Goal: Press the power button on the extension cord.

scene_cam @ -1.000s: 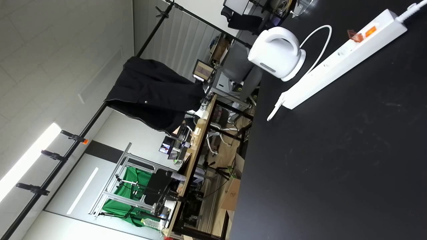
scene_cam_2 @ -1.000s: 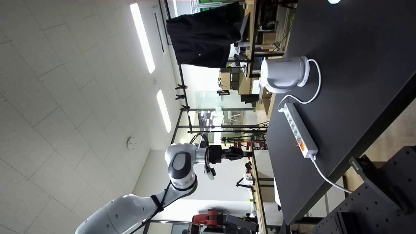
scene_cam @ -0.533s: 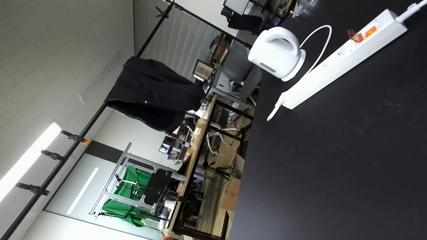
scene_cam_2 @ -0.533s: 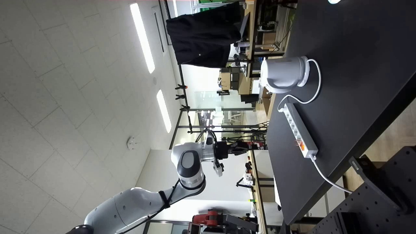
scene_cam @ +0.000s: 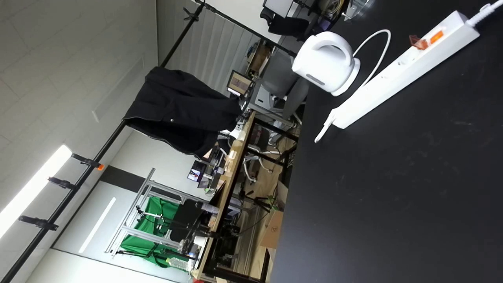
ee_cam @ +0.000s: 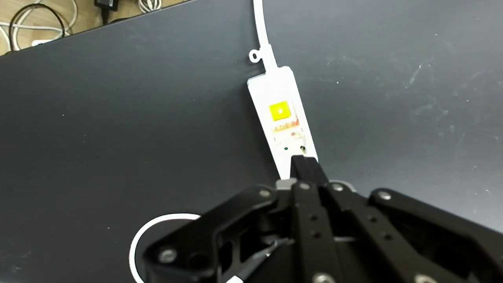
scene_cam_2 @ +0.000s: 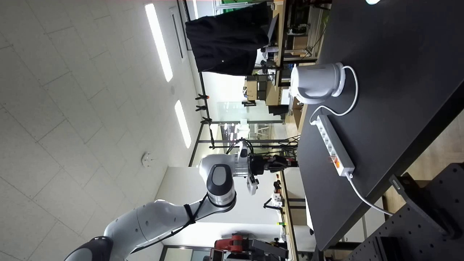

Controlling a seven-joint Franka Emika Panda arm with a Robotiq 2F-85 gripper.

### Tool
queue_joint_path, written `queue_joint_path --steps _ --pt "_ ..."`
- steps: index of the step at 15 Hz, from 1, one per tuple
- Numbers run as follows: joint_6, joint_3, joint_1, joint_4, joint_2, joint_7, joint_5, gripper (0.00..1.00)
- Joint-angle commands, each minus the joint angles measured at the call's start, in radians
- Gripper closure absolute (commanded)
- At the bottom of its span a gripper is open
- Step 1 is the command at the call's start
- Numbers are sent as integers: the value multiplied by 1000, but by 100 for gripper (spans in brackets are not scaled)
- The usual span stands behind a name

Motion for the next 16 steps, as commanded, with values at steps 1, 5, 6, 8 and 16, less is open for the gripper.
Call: queue_joint_path --steps 1,5,6,8,16 --pt "-2 -14 14 1 -1 1 -2 99" --pt "-2 -14 16 1 -1 1 -2 99" --pt "-2 -14 16 1 -1 1 -2 99" --pt "-2 -14 16 1 -1 1 -2 99" --pt "0 -22 23 -3 2 -58 40 100"
